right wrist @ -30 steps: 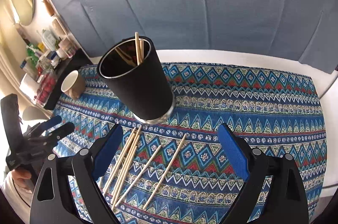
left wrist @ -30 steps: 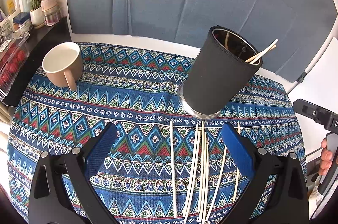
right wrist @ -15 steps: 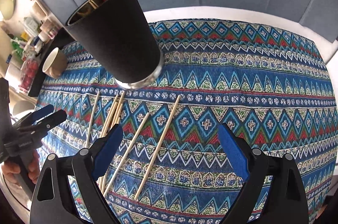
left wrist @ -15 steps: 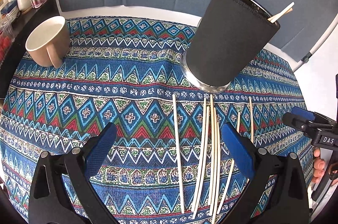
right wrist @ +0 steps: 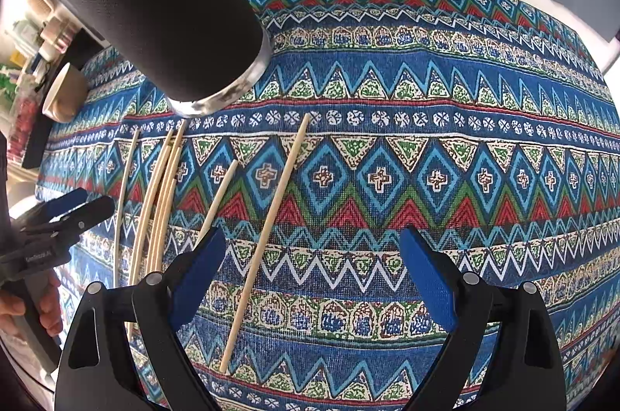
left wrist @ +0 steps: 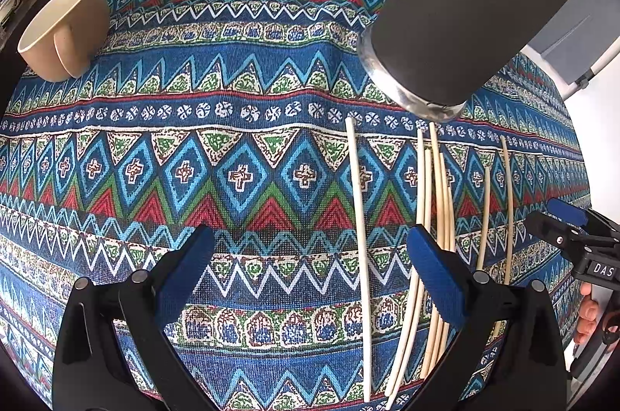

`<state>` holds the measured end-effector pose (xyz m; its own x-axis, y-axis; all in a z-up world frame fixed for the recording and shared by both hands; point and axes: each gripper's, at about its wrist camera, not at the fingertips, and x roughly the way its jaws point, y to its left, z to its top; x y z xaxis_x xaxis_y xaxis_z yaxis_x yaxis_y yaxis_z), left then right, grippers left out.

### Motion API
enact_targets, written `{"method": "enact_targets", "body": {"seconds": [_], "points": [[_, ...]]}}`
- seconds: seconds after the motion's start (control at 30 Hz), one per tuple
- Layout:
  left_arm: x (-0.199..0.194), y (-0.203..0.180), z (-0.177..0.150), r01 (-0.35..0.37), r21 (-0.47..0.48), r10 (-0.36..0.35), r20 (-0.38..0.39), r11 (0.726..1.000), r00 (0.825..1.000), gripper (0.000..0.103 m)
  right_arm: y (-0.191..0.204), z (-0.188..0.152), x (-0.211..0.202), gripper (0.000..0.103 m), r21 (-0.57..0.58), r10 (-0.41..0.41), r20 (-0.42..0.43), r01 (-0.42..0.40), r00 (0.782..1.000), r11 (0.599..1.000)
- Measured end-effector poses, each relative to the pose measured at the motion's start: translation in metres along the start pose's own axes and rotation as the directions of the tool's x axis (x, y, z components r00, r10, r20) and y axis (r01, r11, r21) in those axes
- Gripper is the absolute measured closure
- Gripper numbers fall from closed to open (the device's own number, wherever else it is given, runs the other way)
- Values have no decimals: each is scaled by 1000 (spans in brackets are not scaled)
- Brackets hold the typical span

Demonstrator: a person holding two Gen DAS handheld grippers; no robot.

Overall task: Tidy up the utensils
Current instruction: 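Move both open tools back down to the remaining wooden sticks, then close the right tool on a wooden stick while the left tool grasps another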

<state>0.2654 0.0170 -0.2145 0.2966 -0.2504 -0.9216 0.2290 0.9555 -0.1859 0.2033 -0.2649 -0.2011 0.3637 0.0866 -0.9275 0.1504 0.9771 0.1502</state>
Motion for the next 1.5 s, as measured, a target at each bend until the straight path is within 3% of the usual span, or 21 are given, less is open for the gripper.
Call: {"method": "enact_targets", "body": {"seconds": [0.2,0.4,0.53,0.6,0.7,0.8,0.9,0.97,1.0,1.07,1.13,1.27,1.5], "points": [[10,-7,6,-30,32,31,-15,999,999,6,6,2,14,16,14,-22,-25,22,999,1000],[27,-35,9,-154,141,156,-8,978,988,4,19,6,23,16,-8,-72,-25,71,997,997],[30,-38,11,-155,133,157,-9,979,988,4,41,4,34,16,-93,-150,-37,146,988,985],[29,-37,10,-154,134,158,-16,979,987,4,45,4,35,15,-66,-148,-39,145,988,987],[29,-36,11,-152,136,156,-21,979,988,5,49,1,36,18,-64,-157,-38,154,987,986],[24,-29,9,-147,153,152,-25,977,988,9,49,0,32,31,-58,-160,-26,158,987,986],[15,-32,10,-130,189,138,-30,973,990,22,42,-2,27,51,-22,-167,-23,167,986,986],[10,-38,11,-120,209,129,-32,971,991,37,39,-2,24,72,-23,-172,-6,172,985,985],[9,-40,11,-113,214,123,-35,970,992,41,39,-3,24,74,-25,-172,-4,172,985,985],[5,-43,14,-112,218,122,-33,970,992,68,37,-2,22,87,-30,-171,-6,170,985,985],[3,-38,15,-113,202,122,-35,973,992,79,29,-1,19,98,-30,-177,-8,177,984,984],[0,-28,17,-102,207,112,-42,973,993,95,8,-1,13,99,-6,-182,-15,182,983,983],[-4,-13,17,-73,171,86,-71,983,994,98,-56,0,-3,99,135,-63,-48,69,997,988]]}}
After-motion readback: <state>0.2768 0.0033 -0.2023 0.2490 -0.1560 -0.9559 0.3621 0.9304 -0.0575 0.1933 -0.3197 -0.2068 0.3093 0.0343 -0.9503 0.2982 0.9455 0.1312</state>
